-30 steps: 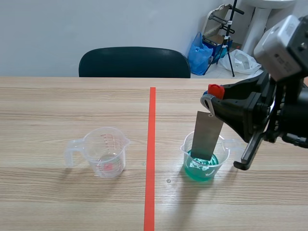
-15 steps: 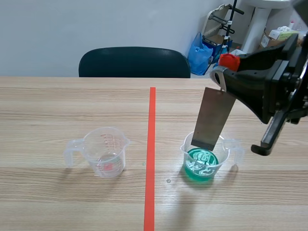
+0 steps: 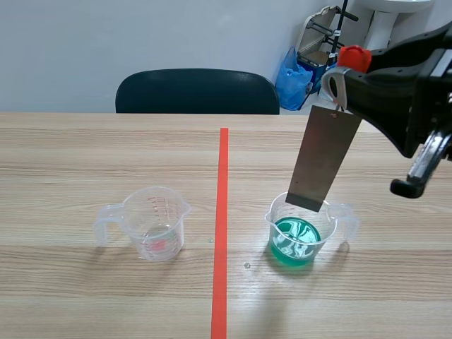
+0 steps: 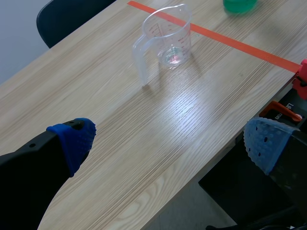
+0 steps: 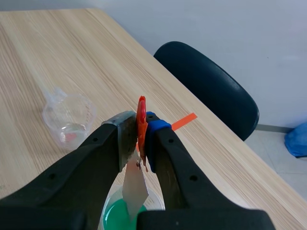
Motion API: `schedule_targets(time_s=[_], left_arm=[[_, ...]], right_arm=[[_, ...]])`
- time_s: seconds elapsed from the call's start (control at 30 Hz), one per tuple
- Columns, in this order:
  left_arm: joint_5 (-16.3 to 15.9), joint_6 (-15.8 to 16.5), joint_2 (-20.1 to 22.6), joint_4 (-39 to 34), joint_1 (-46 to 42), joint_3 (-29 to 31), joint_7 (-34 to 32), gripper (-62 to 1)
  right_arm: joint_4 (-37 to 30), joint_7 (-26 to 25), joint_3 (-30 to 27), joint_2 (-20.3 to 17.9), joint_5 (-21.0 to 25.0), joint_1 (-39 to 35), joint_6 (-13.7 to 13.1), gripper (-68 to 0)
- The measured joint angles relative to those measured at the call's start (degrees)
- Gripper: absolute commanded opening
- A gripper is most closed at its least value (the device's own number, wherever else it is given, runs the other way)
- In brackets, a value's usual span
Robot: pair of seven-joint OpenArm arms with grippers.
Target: Do the redox reaction experiment
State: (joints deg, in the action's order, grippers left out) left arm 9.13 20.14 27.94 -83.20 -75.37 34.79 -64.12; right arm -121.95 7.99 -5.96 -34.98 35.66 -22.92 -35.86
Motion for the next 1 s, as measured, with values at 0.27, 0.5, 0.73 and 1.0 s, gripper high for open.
schedule_targets(time_s=[0.27, 0.5, 0.73, 1.0], left_arm=[[0.0, 0.0, 0.0, 0.0, 0.0, 0.0, 0.0, 1.4], [0.0, 0.0, 0.0, 0.0, 0.0, 0.0, 0.0, 1.4], [0.0, 0.0, 0.0, 0.0, 0.0, 0.0, 0.0, 1.4], [0.0, 0.0, 0.0, 0.0, 0.0, 0.0, 0.0, 1.4]], right_arm=[[-1.4, 2.4, -1.8, -1.1, 3.9, 0.0, 0.0, -66.9], [-2.6, 3.9, -2.5, -1.1, 4.9, 0.0, 0.0, -66.9], [-2.6, 4.3, -2.5, -1.1, 4.9, 0.0, 0.2, -66.9], [-2.6, 4.3, -2.5, -1.1, 4.9, 0.0, 0.2, -66.9]])
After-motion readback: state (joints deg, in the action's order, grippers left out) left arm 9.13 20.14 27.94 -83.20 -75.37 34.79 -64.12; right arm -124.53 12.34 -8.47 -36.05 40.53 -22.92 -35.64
